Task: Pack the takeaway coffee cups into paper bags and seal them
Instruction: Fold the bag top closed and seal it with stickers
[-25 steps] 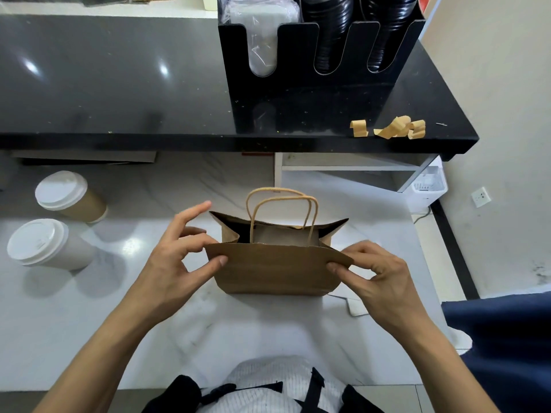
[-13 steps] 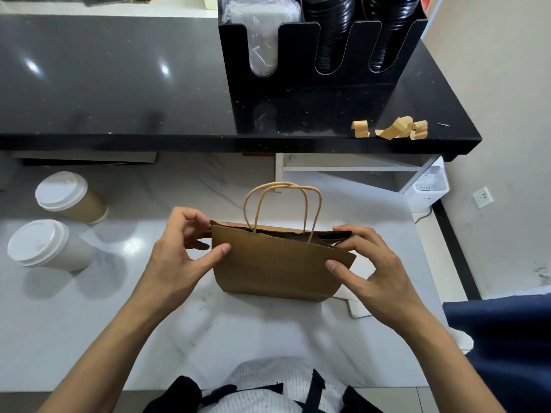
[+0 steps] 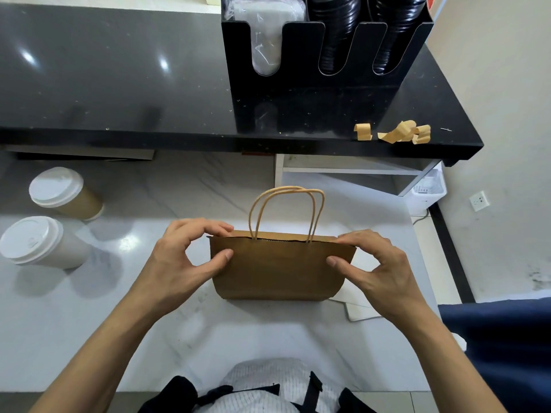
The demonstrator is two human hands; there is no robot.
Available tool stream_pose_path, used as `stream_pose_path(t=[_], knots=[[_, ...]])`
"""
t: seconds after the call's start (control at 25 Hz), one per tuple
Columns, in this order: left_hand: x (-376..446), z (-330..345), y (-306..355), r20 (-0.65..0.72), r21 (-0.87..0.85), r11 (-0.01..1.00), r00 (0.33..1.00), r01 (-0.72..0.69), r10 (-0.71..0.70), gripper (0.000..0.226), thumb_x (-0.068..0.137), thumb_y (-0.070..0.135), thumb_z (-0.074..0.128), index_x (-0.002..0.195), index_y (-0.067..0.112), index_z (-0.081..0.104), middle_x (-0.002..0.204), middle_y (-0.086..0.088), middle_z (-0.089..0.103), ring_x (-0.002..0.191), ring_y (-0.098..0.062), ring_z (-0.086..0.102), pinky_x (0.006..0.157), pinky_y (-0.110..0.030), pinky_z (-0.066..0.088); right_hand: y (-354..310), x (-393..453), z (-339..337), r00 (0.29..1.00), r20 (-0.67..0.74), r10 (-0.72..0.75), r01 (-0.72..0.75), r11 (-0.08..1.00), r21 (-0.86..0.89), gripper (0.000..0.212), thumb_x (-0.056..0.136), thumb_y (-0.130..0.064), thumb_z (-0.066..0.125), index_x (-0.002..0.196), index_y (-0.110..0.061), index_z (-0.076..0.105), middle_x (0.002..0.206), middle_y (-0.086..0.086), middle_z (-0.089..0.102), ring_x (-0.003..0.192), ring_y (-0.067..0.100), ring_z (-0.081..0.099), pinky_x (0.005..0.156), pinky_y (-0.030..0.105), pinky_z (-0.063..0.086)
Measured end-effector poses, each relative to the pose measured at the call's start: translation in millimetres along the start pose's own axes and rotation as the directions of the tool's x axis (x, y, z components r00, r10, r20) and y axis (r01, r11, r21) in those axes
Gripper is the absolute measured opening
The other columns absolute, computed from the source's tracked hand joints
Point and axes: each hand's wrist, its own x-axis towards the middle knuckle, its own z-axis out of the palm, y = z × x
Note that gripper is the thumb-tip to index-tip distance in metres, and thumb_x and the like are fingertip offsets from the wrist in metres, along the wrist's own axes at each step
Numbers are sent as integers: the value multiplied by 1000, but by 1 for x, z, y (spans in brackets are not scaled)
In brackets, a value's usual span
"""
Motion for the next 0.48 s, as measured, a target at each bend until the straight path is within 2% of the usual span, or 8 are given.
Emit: stream_pose_path(t=[0.16, 0.28, 0.48], knots=[[2, 2, 1, -1, -23, 1000, 1000, 11, -11, 33, 76, 29, 85, 106, 37, 73, 110, 21, 69, 117, -10, 59, 96, -17, 44, 1, 2, 4, 999, -28, 21, -20, 999, 29, 20, 78, -33, 81, 97, -27, 76, 101, -21, 70, 101, 10, 65, 92, 48, 50], [4, 8, 1, -60, -66, 998, 998, 15, -19, 27, 77, 25, 85, 99, 35, 74, 104, 23, 69, 108, -12, 63, 91, -17, 47, 0, 4, 5, 998, -31, 47, -46, 997, 58, 18, 78, -22, 86, 91, -28, 76, 94, -19, 71, 98, 14, 66, 91, 48, 49], [5, 13, 1, -72, -114, 993, 997, 14, -22, 20, 79, 16, 84, 90, 30, 75, 96, 18, 72, 98, -15, 65, 85, -21, 50, -2, 5, 3, 996, -2, 91, -89, 981, 170, 26, 78, -4, 84, 83, -29, 77, 83, -7, 72, 87, 17, 68, 83, 30, 52]])
